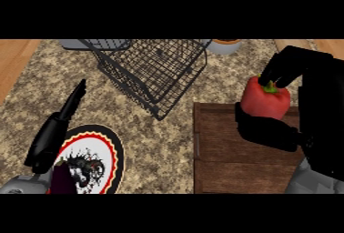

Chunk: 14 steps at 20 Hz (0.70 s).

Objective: Pick the bell pepper from the tray and place it in the tiered basket

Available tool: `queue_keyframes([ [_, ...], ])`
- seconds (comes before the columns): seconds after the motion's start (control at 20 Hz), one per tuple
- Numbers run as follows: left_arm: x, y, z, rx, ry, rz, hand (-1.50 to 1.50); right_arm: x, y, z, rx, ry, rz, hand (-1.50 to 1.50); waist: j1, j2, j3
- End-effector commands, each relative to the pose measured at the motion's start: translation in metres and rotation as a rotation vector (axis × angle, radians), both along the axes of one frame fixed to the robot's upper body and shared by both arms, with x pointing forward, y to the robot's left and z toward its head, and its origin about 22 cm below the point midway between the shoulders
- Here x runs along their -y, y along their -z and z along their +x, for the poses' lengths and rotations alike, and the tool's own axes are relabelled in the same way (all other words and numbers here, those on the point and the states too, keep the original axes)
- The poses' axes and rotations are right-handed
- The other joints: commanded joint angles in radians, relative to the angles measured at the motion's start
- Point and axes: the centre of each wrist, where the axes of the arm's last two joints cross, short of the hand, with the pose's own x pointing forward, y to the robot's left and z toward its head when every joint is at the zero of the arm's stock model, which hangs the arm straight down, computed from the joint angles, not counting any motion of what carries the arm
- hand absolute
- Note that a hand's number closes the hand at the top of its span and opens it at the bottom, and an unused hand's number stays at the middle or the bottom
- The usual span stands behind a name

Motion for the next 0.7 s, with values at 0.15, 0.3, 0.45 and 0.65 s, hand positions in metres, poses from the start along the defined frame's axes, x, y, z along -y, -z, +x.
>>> queue_keyframes([
  [0.15,0.001,0.002,0.009,-0.008,0.02,0.009,0.0,-0.053,-0.057,0.044,-0.065,0.051,0.043,1.5,0.013,0.003,-0.001],
  [0.3,0.014,0.003,0.006,0.0,0.02,0.0,0.0,-0.066,-0.059,0.071,-0.086,0.046,0.088,1.5,0.018,0.004,0.0],
  [0.45,0.011,0.001,0.012,0.003,0.033,-0.012,0.0,-0.083,-0.067,0.097,-0.104,0.048,0.098,1.5,0.028,0.009,-0.001],
  [0.65,0.016,0.008,0.004,0.019,0.043,-0.009,0.0,-0.085,-0.055,0.129,-0.141,0.023,0.16,1.5,0.027,0.009,0.0],
])
